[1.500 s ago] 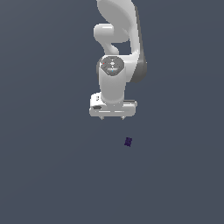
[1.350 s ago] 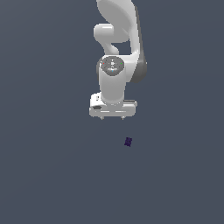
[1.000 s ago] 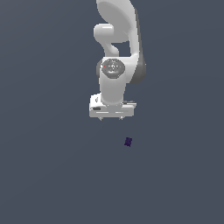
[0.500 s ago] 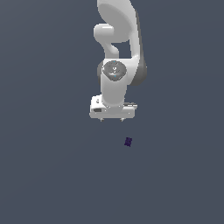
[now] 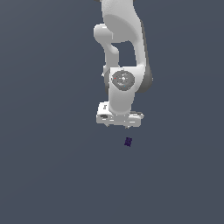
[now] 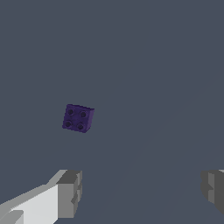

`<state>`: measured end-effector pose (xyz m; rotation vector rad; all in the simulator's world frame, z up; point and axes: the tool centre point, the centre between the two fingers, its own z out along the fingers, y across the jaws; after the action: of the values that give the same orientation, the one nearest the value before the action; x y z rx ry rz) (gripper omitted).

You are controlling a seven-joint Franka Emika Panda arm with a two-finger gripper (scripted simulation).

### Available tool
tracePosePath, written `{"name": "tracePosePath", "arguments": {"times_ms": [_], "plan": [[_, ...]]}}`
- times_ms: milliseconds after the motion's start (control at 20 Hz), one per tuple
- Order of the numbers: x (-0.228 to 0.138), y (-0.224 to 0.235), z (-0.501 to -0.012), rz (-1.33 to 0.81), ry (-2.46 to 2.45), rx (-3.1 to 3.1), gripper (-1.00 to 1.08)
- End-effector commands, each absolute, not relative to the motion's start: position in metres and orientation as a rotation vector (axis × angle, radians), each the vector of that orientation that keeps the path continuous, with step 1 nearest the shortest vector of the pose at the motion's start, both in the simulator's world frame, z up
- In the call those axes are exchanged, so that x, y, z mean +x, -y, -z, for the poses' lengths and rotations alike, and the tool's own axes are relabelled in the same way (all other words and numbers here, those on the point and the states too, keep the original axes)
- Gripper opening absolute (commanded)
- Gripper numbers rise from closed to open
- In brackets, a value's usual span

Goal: Pick up the object and move it to a goal position.

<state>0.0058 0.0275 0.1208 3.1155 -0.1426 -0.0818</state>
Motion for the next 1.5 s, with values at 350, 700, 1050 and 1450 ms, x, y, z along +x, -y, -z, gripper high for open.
{"name": "tracePosePath", "arguments": {"times_ms": [350, 700, 1050, 1450], "plan": [[0.034, -0.069, -0.088, 0.025, 0.388, 3.109, 1.0], [0.043, -0.085, -0.075, 0.004, 0.485, 3.102, 1.0], [0.044, -0.088, -0.072, 0.002, 0.499, 3.101, 1.0], [0.044, -0.089, -0.044, 0.001, 0.502, 3.101, 1.0]]}}
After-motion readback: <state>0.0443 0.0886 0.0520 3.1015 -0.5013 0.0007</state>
